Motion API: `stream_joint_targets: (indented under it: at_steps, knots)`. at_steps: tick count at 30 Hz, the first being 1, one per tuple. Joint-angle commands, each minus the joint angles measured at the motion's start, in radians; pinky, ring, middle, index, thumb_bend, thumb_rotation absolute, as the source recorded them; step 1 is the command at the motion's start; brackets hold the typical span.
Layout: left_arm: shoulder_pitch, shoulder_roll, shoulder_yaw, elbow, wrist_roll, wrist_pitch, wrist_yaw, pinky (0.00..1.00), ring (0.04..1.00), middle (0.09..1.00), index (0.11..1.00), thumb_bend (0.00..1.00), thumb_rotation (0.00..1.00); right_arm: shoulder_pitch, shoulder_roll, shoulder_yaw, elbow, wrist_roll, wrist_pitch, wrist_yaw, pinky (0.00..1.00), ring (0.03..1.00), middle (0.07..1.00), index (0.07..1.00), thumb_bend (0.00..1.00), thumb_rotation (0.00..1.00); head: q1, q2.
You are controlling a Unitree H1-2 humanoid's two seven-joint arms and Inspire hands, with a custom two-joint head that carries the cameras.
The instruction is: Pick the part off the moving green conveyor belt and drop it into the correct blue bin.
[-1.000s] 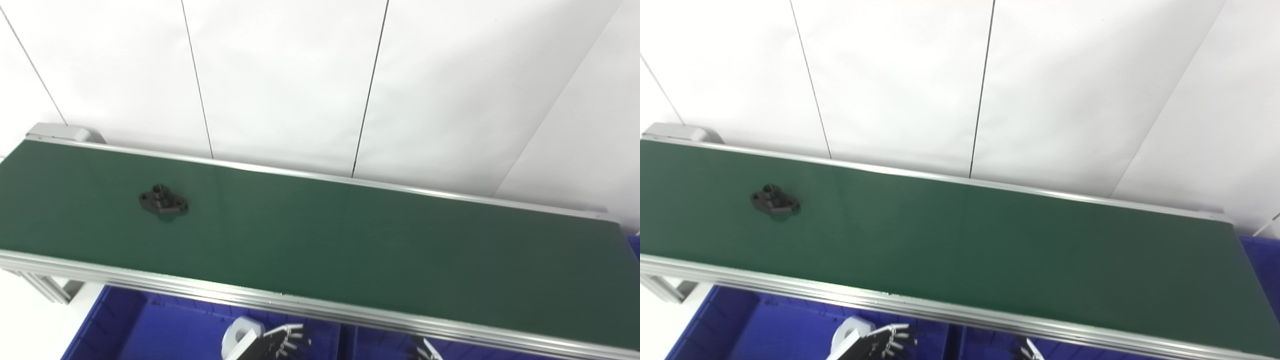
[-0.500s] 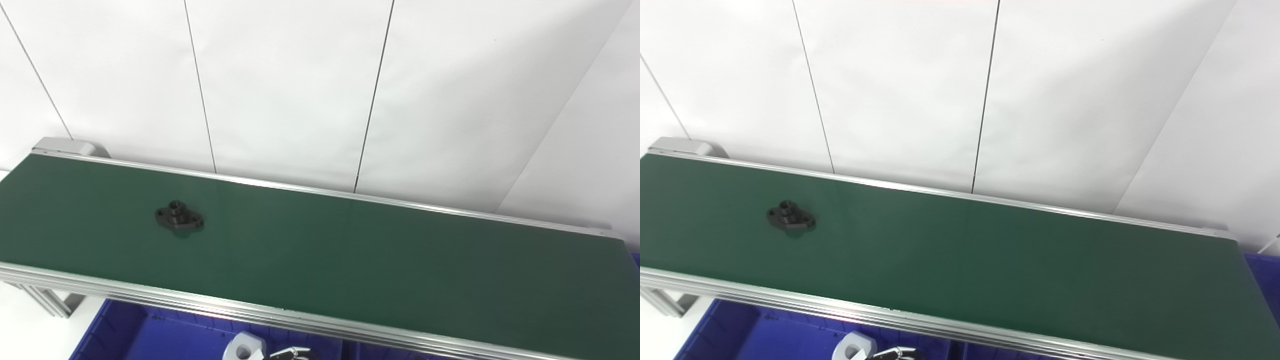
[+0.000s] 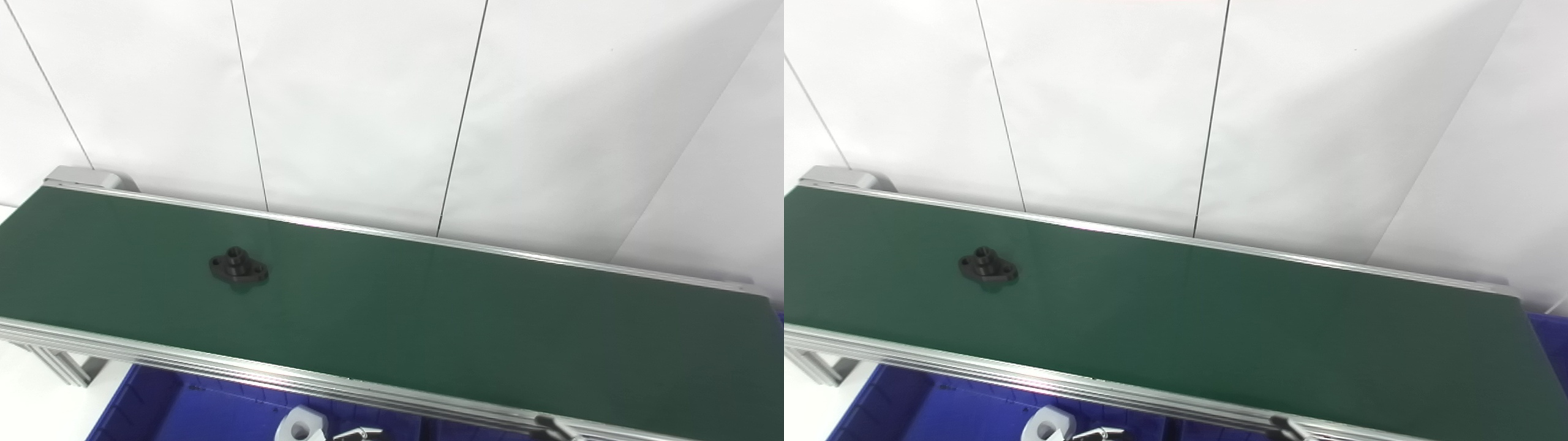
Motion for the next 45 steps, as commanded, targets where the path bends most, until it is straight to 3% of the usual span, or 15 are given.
stream_joint_targets:
  at_steps: [1,5,7,16,28,38,45]
  knots:
    - [-0.021,0.001,-0.001,-0.02,0.001,-0.033,0.019,0.55,0.623,0.725,0.794,0.89,0.33,-0.021,-0.013,-0.017,-0.081,0.055,-0.056,0.021,0.58,0.628,0.704,0.784,0.9,0.25,0.0,0.001]
    - [-0.025,-0.001,-0.006,-0.017,0.006,-0.033,0.028,0.56,0.626,0.714,0.794,0.89,0.32,-0.058,-0.002,-0.06,-0.152,0.101,-0.055,0.086,0.57,0.639,0.707,0.779,0.9,0.22,0.006,-0.001]
    - [-0.031,-0.001,-0.013,-0.012,0.016,-0.033,0.042,0.56,0.626,0.702,0.795,0.89,0.33,-0.087,0.016,-0.091,-0.169,0.086,-0.053,0.109,0.51,0.628,0.718,0.775,0.88,0.24,0.009,0.0]
    - [-0.054,0.011,-0.057,0.006,0.025,-0.033,0.087,0.57,0.652,0.725,0.799,0.87,0.33,-0.223,0.085,-0.178,-0.203,-0.043,0.047,0.215,0.52,0.622,0.716,0.779,0.85,0.36,-0.014,0.0]
    - [-0.06,0.027,-0.062,0.011,0.007,-0.033,0.092,0.57,0.652,0.719,0.793,0.88,0.33,-0.36,0.141,-0.18,-0.188,-0.145,0.168,0.331,0.57,0.645,0.716,0.78,0.86,0.34,-0.144,0.001]
    - [-0.064,0.037,-0.062,0.017,0.007,-0.033,0.093,0.55,0.633,0.713,0.801,0.88,0.33,-0.455,0.192,-0.16,-0.189,-0.2,0.301,0.408,0.61,0.669,0.725,0.79,0.85,0.26,-0.197,0.005]
    - [-0.063,0.037,-0.051,0.017,-0.005,-0.033,0.071,0.54,0.629,0.718,0.807,0.89,0.31,-0.517,0.198,-0.14,-0.143,-0.279,0.37,0.444,0.62,0.677,0.713,0.792,0.83,0.31,-0.203,0.01]
